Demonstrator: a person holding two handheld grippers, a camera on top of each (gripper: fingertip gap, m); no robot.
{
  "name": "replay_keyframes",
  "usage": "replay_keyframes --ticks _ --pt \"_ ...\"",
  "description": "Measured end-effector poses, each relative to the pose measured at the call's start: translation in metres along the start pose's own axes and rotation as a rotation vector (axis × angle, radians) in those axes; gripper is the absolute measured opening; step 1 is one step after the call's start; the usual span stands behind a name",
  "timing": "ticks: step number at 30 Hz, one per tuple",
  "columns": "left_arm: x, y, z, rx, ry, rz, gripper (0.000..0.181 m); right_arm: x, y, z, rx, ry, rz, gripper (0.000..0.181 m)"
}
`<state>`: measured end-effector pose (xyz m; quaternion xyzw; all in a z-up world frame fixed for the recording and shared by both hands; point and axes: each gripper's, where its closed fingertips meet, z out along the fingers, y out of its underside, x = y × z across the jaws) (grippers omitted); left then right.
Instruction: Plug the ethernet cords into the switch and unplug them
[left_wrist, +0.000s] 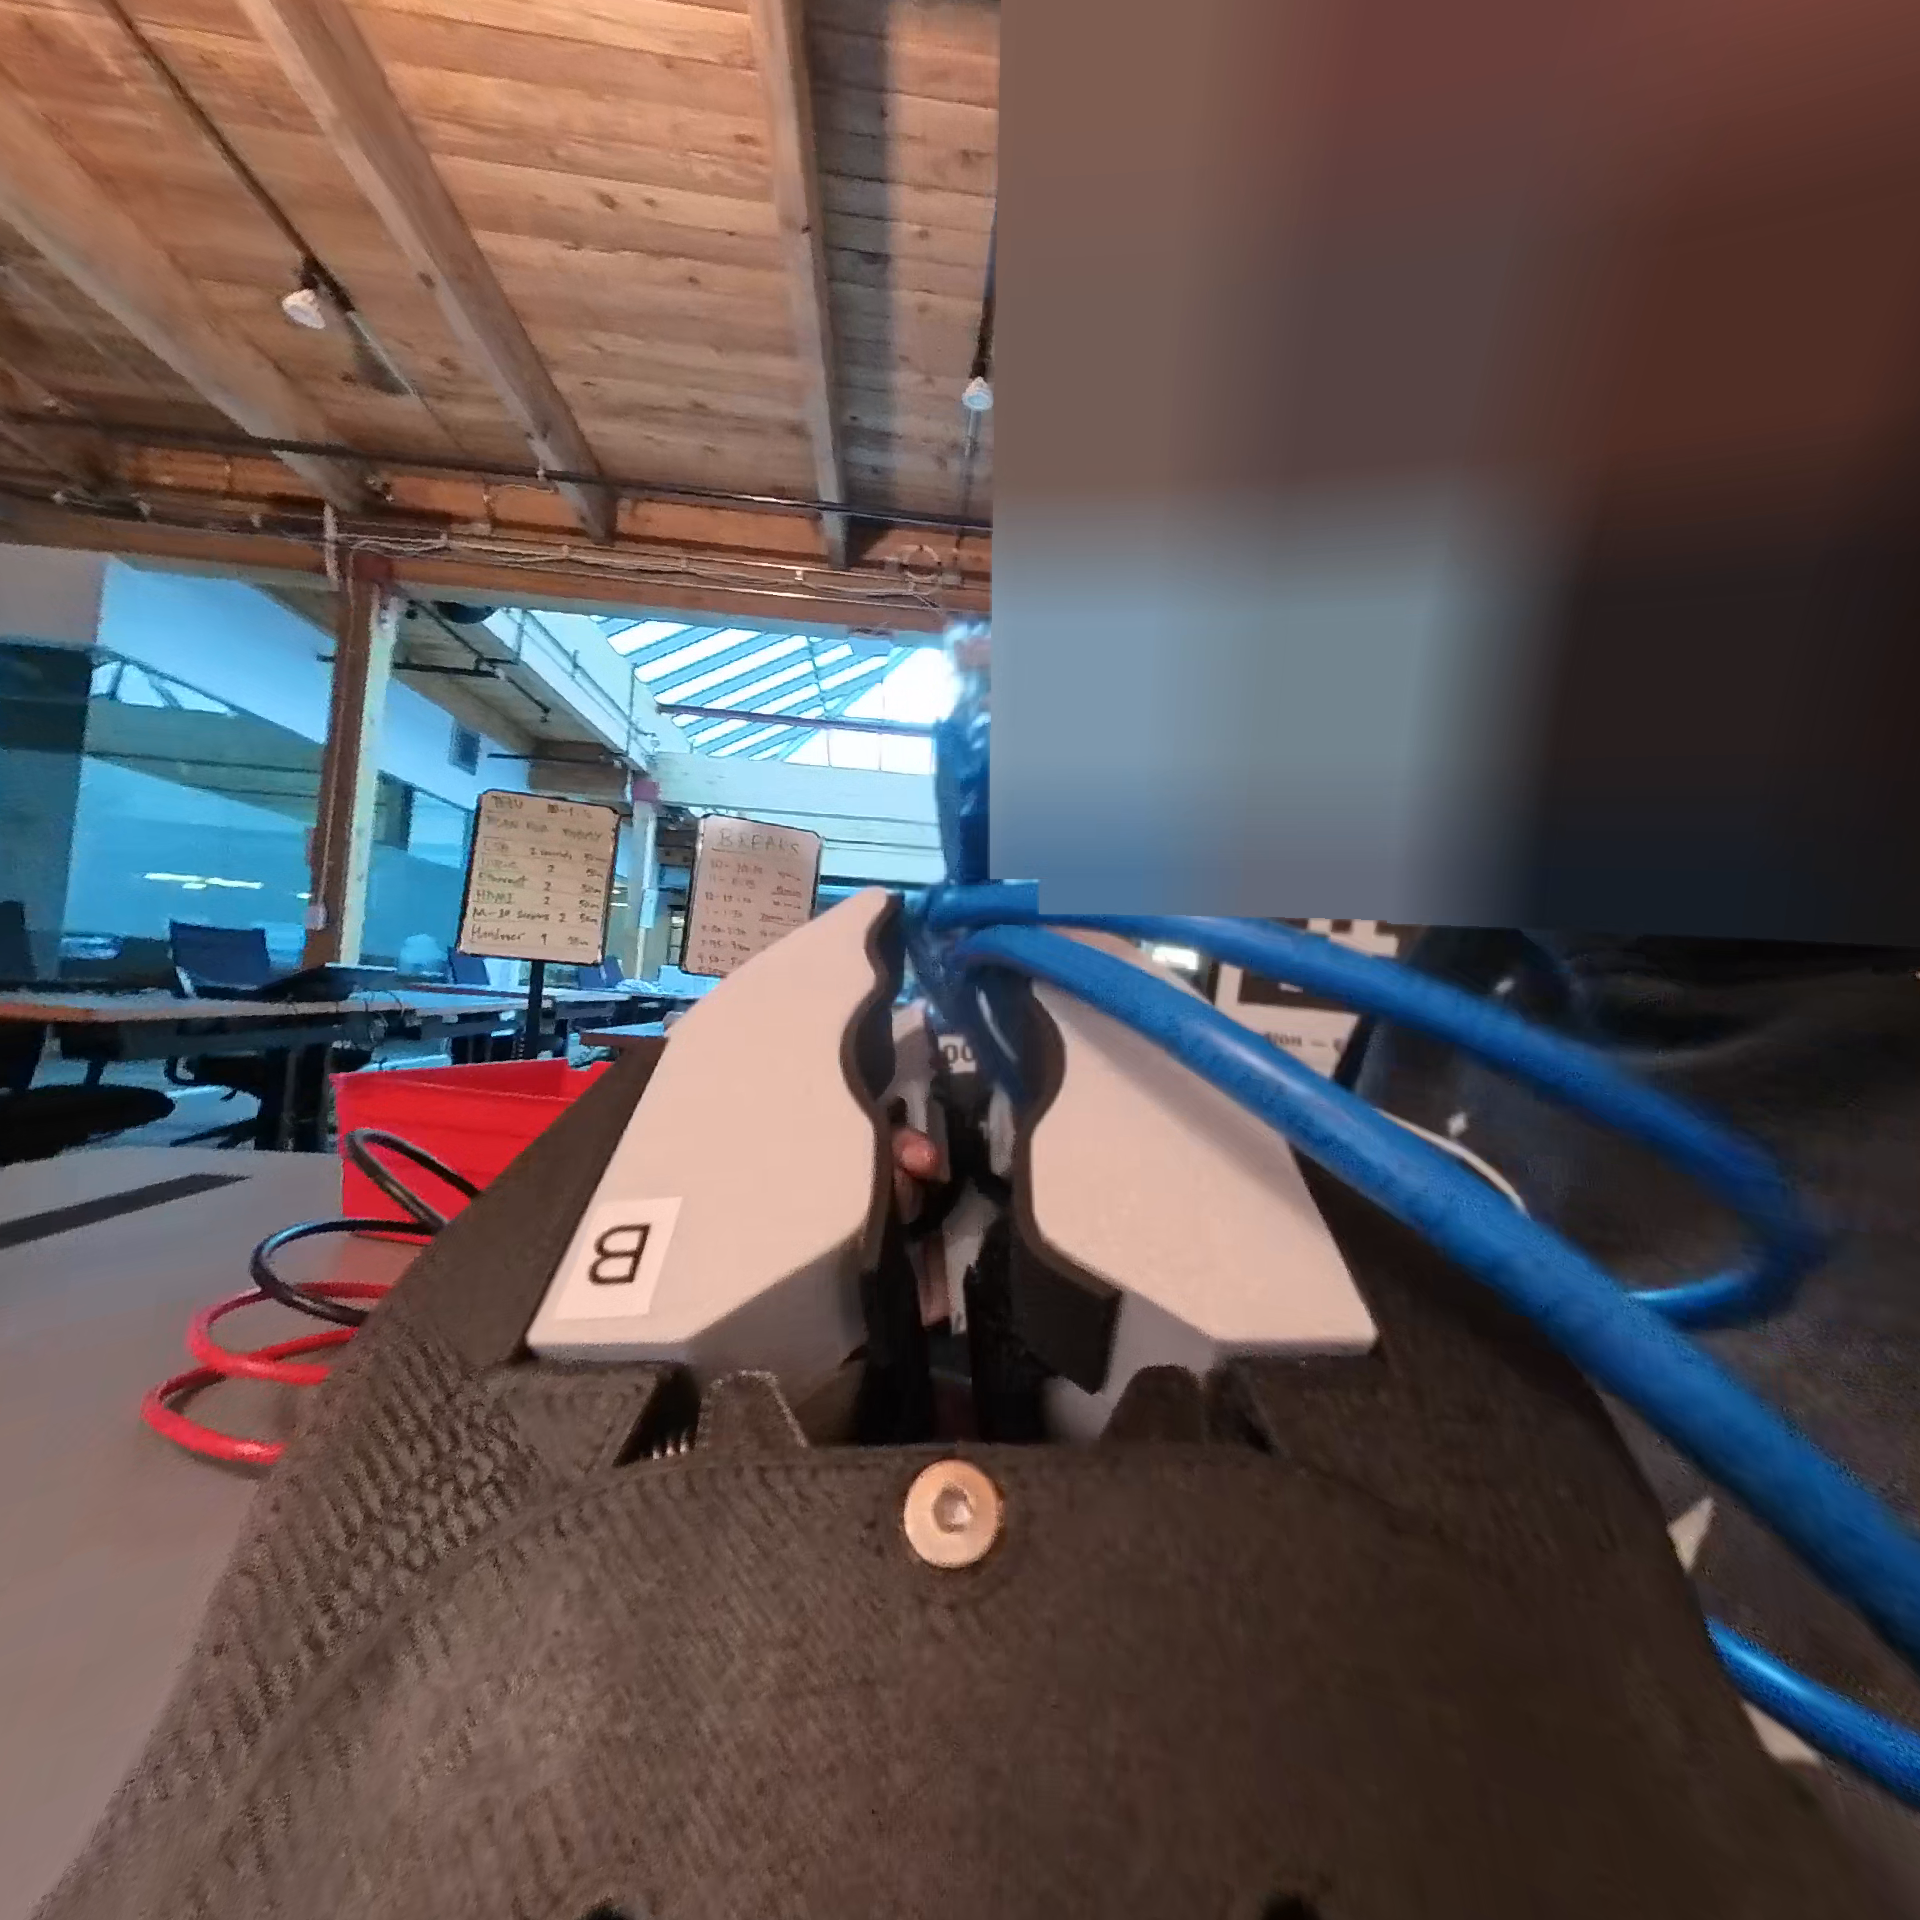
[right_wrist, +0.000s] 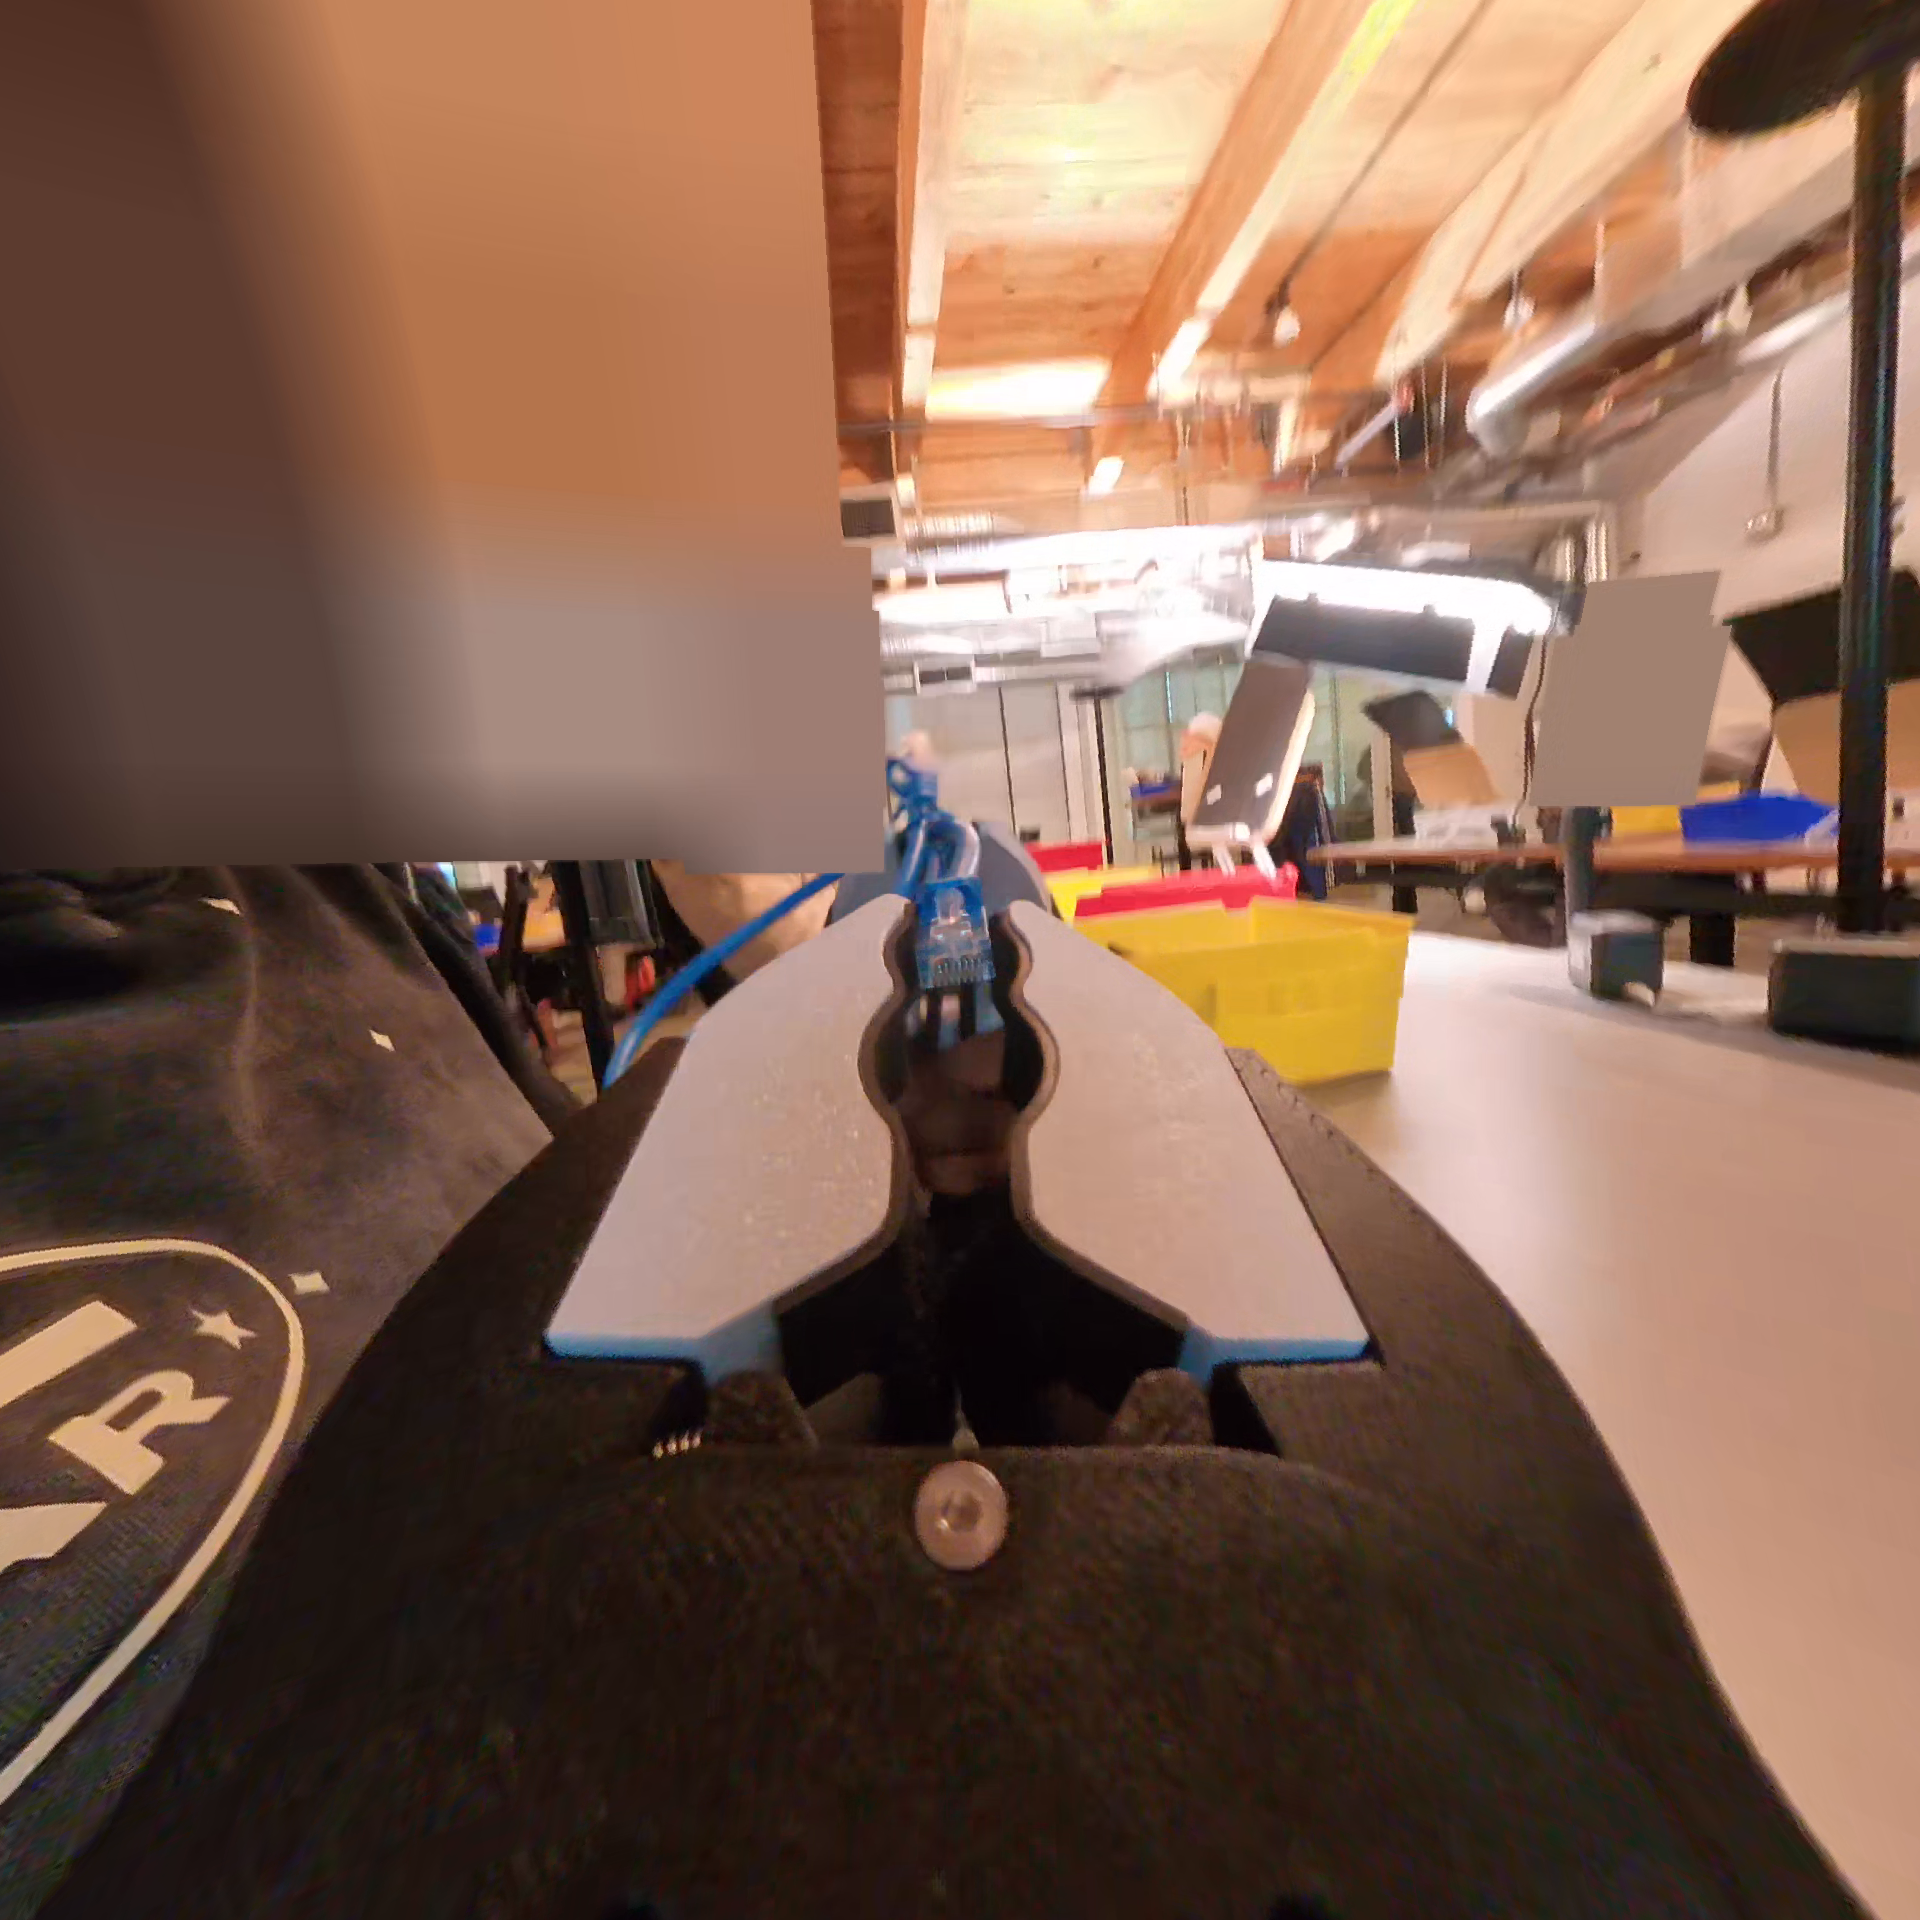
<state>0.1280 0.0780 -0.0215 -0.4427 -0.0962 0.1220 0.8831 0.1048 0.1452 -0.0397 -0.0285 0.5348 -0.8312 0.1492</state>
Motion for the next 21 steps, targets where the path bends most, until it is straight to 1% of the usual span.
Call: replay_keyframes --ticks 2,4,5,7,9,11,12,15,18,21 --pt "0.008 0.002 -0.003 -0.025 0.053 0.027 0.036 -0.004 -0.014 -0.005 0.080 -0.025 -0.020 0.012" --pt "0.007 0.009 -0.012 -0.112 0.073 0.086 0.042 -0.006 -0.027 -0.011 0.127 -0.040 -0.051 0.012" --pt "-0.001 0.012 -0.017 -0.155 0.027 0.124 0.042 -0.007 -0.031 -0.013 0.137 -0.042 -0.071 0.012" --pt "-0.027 0.014 -0.024 -0.212 -0.135 0.224 0.041 -0.008 -0.036 -0.014 0.151 -0.053 -0.074 0.012" --pt "-0.045 0.024 -0.023 -0.280 -0.262 0.333 0.041 -0.010 -0.030 -0.010 0.139 -0.077 -0.023 0.011" --pt "-0.040 0.040 -0.012 -0.326 -0.251 0.390 0.041 -0.012 -0.016 -0.001 0.111 -0.098 0.043 0.012" --pt "-0.035 0.044 -0.004 -0.314 -0.233 0.382 0.040 -0.013 -0.007 0.003 0.091 -0.110 0.076 0.012" --pt "-0.013 0.057 0.014 -0.280 -0.119 0.276 0.037 -0.013 0.016 0.012 0.024 -0.107 0.125 0.012" --pt "-0.003 0.061 0.018 -0.272 -0.059 0.207 0.035 -0.008 0.024 0.014 0.002 -0.087 0.133 0.012" --pt "0.000 0.057 0.018 -0.241 -0.038 0.141 0.029 -0.007 0.030 0.014 -0.025 -0.077 0.119 0.012"
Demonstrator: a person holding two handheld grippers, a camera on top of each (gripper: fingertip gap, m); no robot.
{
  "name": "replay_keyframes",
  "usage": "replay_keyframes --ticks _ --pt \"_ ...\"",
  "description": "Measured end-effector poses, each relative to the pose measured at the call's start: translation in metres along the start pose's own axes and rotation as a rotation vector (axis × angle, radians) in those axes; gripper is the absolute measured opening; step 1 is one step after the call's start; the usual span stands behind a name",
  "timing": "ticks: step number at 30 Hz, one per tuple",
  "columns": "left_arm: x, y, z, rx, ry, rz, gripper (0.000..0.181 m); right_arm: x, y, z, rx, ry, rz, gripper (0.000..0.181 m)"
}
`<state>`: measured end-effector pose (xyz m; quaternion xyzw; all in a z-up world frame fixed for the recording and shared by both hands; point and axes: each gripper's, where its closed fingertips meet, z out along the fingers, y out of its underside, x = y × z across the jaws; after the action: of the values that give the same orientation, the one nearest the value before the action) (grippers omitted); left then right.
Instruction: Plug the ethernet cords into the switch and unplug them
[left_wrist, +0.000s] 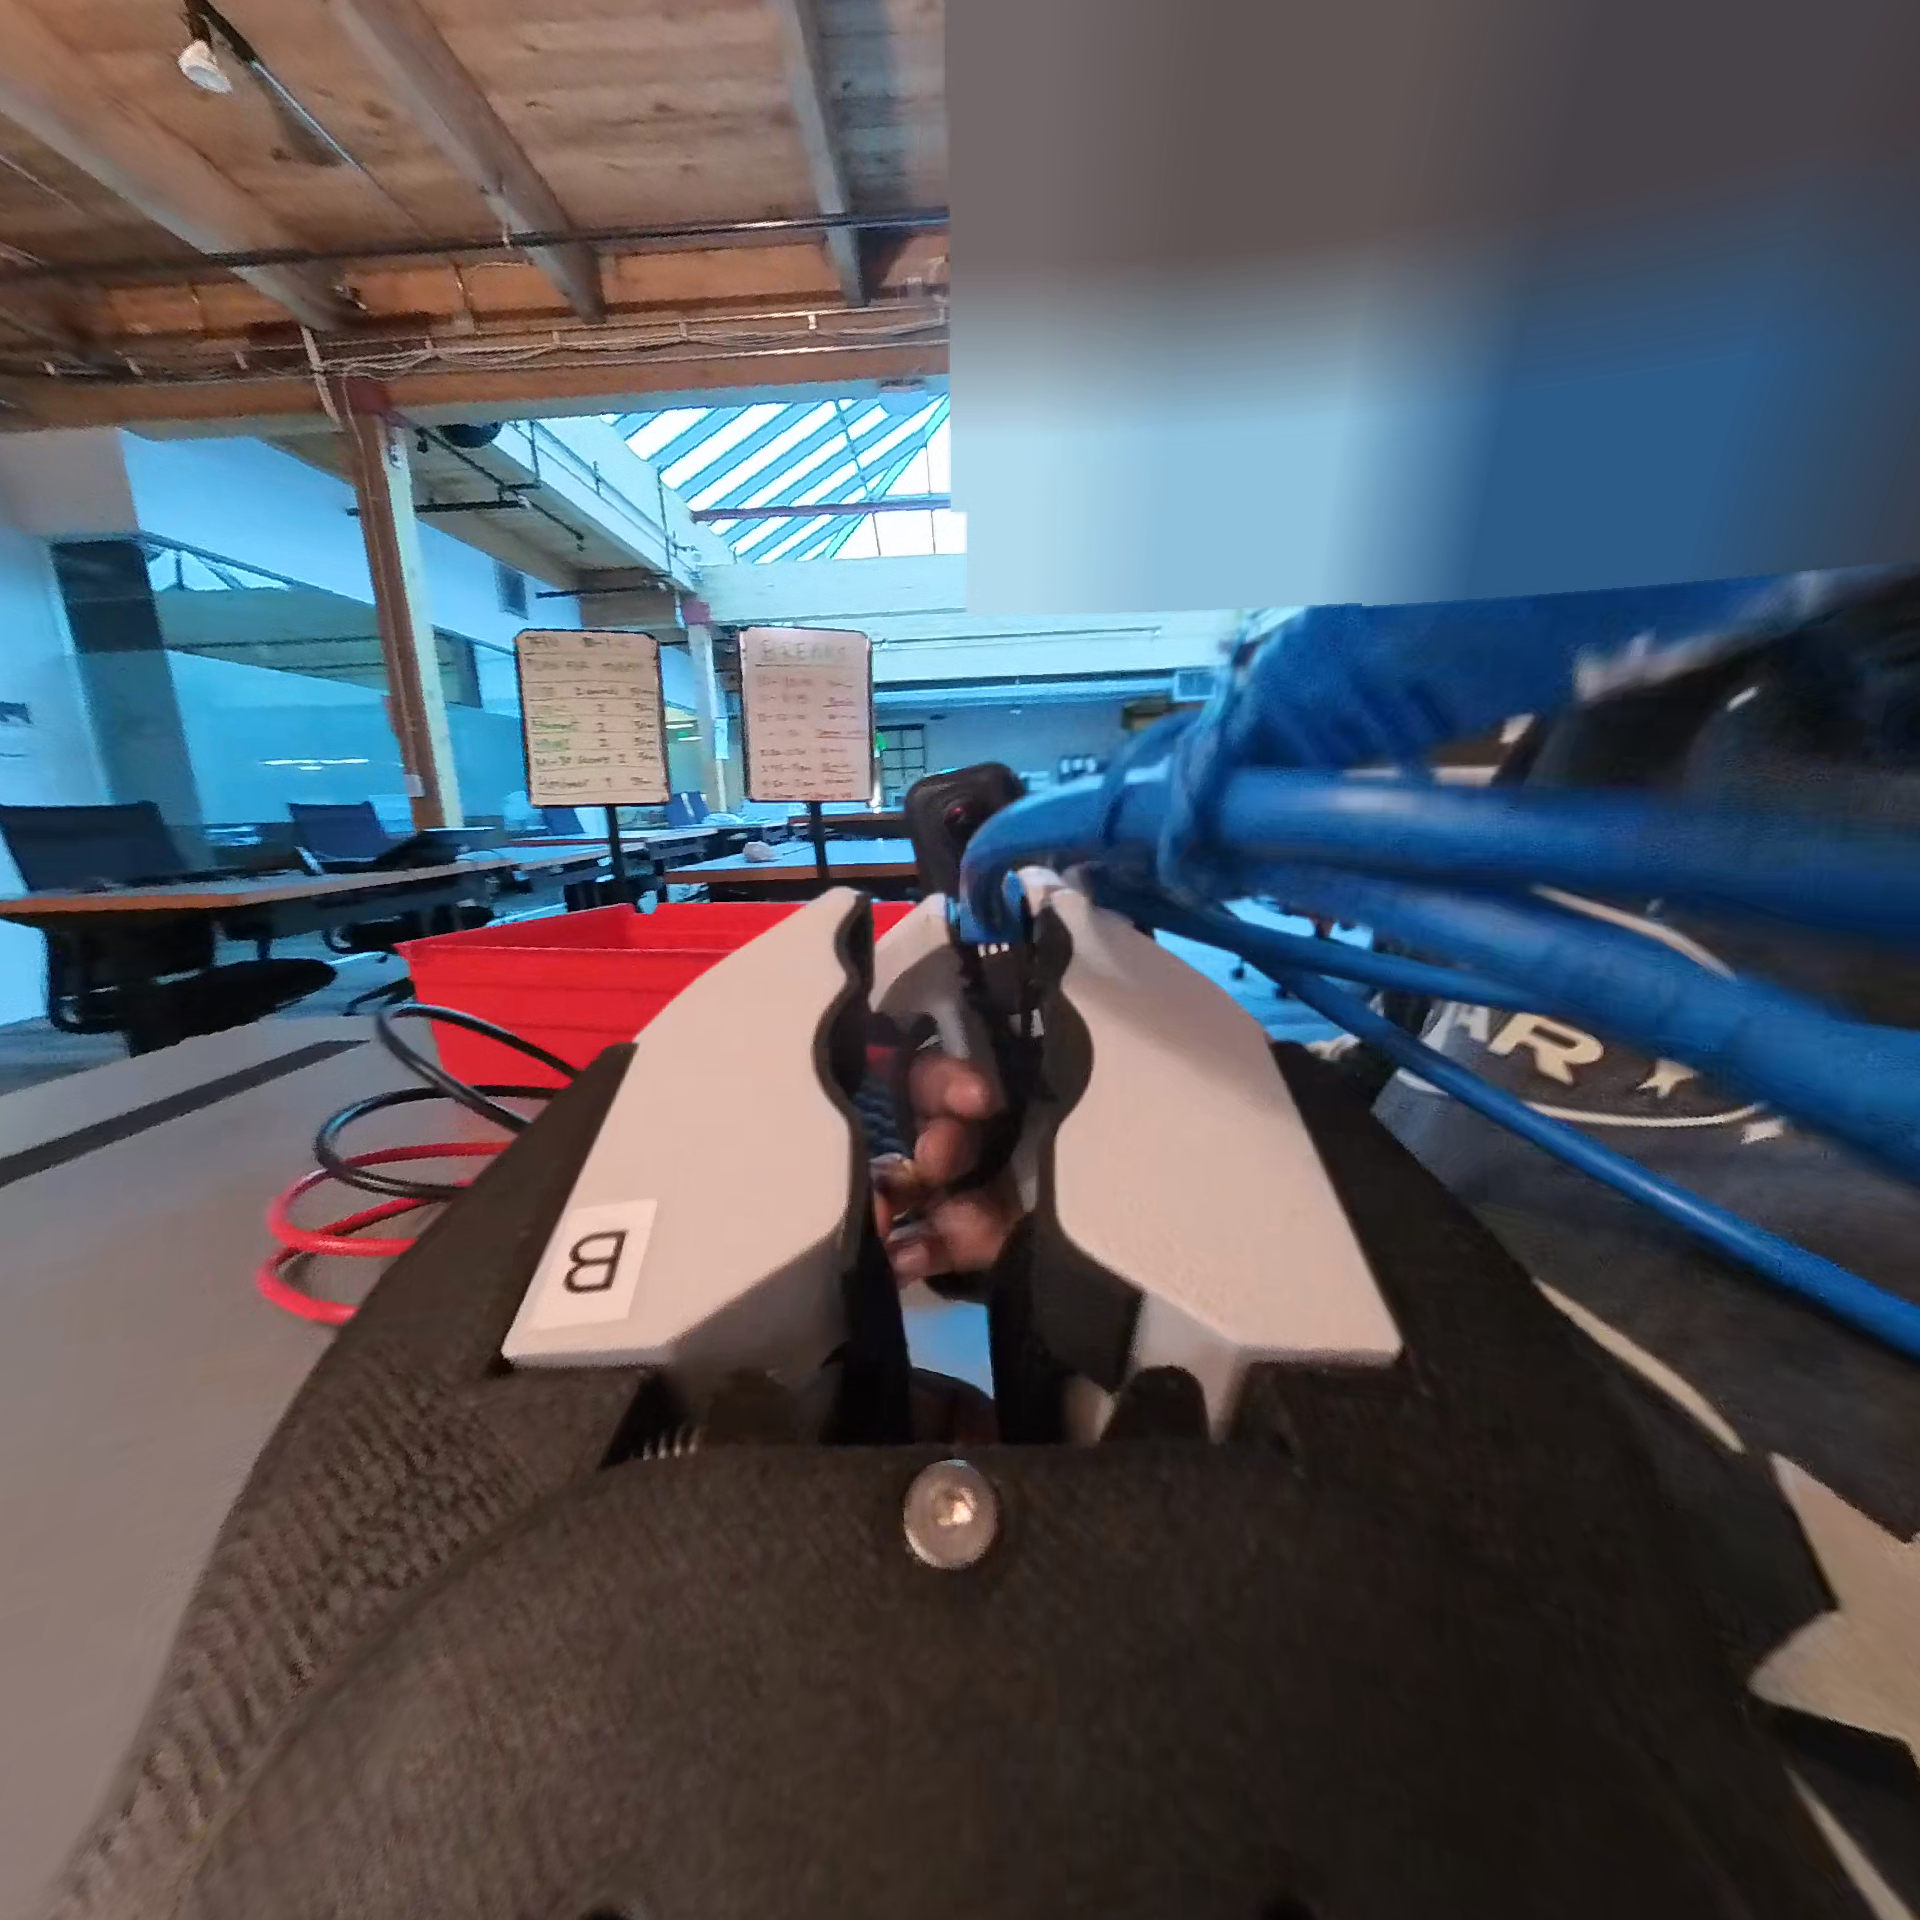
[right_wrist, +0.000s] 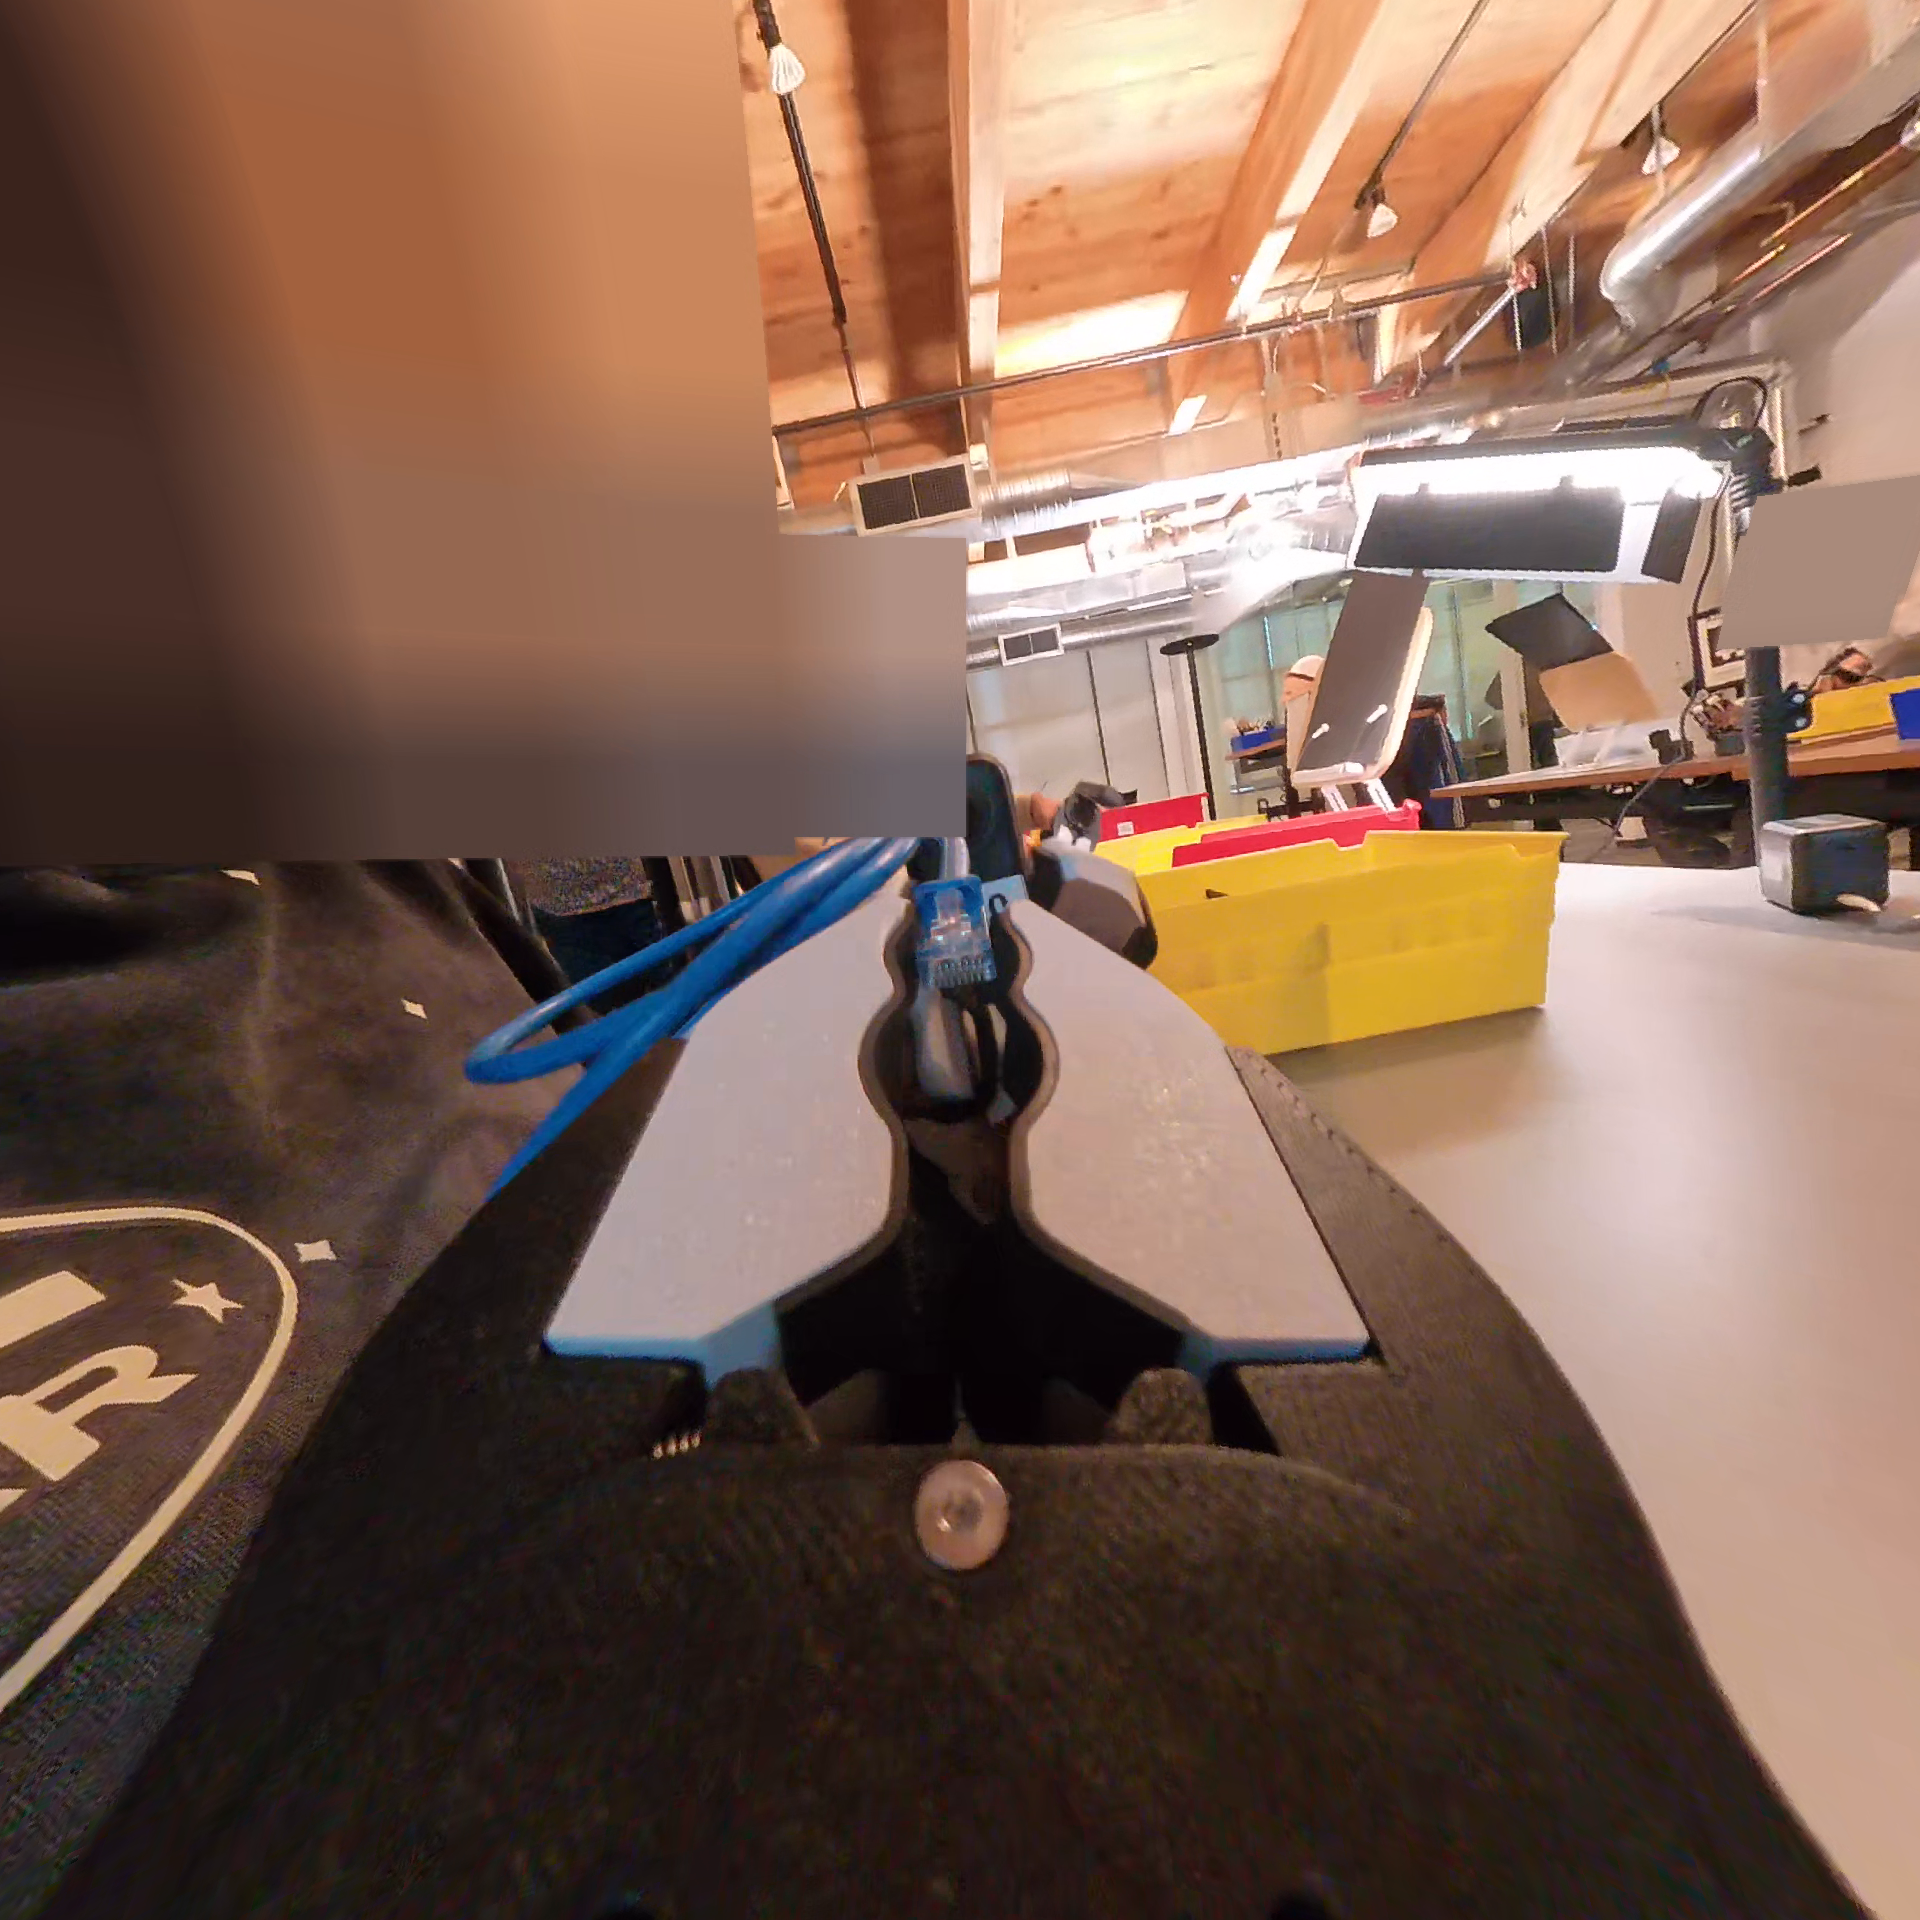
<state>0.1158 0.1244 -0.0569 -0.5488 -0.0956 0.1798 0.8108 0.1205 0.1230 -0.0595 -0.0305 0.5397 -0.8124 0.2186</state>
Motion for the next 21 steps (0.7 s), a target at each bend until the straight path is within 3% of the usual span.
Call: replay_keyframes --ticks 5,16,18,21 --pt "0.003 0.002 0.000 -0.016 0.040 -0.066 0.017 0.001 0.003 0.001 -0.015 0.009 -0.016 0.012" --pt "0.007 0.007 -0.001 -0.050 0.071 -0.083 0.010 0.000 0.008 0.002 -0.050 0.028 -0.088 0.012" --pt "0.007 0.007 -0.001 -0.052 0.069 -0.088 0.010 -0.001 0.005 0.000 -0.096 0.036 -0.170 0.016" --pt "-0.003 0.001 -0.005 -0.005 0.024 -0.127 0.010 0.000 -0.025 -0.019 -0.142 0.108 -0.454 0.036"
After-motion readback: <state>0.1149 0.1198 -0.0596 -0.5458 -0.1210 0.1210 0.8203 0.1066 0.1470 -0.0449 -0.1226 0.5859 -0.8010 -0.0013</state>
